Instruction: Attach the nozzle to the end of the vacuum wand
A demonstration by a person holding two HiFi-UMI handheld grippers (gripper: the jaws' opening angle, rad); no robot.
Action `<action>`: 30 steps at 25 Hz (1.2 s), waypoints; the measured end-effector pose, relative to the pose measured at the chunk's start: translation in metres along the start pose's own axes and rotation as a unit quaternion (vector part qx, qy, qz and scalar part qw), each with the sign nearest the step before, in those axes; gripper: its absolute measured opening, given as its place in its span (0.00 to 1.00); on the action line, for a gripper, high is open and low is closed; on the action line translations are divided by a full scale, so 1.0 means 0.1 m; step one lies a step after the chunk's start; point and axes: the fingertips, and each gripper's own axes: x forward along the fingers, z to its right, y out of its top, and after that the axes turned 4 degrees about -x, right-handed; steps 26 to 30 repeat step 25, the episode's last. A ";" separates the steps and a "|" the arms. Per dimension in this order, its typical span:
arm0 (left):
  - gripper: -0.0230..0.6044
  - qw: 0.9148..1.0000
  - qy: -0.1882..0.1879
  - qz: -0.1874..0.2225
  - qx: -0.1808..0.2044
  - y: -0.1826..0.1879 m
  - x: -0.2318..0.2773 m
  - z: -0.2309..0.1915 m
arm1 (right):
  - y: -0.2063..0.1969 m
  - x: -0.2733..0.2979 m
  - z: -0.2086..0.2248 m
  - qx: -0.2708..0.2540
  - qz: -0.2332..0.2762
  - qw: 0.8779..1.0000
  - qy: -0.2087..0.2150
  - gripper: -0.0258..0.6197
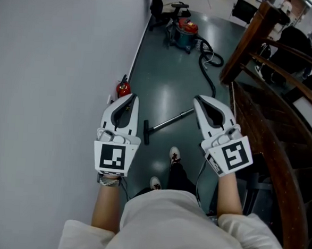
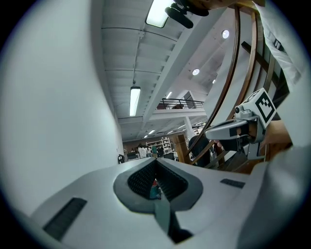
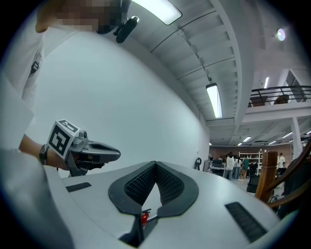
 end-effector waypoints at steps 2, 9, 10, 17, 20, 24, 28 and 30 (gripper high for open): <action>0.04 1.000 0.002 0.002 0.002 0.03 -0.03 -0.02 | 0.03 0.02 -0.04 -0.008 0.002 1.000 0.000 0.08; 0.04 1.000 -0.003 -0.001 -0.002 0.05 -0.12 -0.04 | 0.13 0.01 -0.14 -0.006 0.008 1.000 0.002 0.08; 0.04 1.000 -0.003 -0.001 -0.001 0.06 -0.13 -0.04 | 0.14 0.01 -0.15 -0.006 0.010 1.000 0.002 0.08; 0.04 1.000 -0.004 -0.002 0.001 0.06 -0.18 -0.02 | 0.17 0.00 -0.22 -0.007 0.013 1.000 0.007 0.08; 0.04 1.000 -0.006 -0.003 0.003 0.05 -0.20 -0.03 | 0.16 0.01 -0.25 -0.007 0.013 1.000 0.009 0.08; 0.04 1.000 -0.008 -0.003 0.002 0.04 -0.22 -0.02 | 0.15 0.00 -0.27 -0.006 0.012 1.000 0.008 0.08; 0.04 1.000 -0.008 -0.003 0.001 0.04 -0.23 -0.02 | 0.15 -0.01 -0.28 -0.006 0.012 1.000 0.008 0.08; 0.04 1.000 -0.008 -0.003 0.001 0.04 -0.23 -0.02 | 0.15 -0.01 -0.28 -0.006 0.012 1.000 0.008 0.08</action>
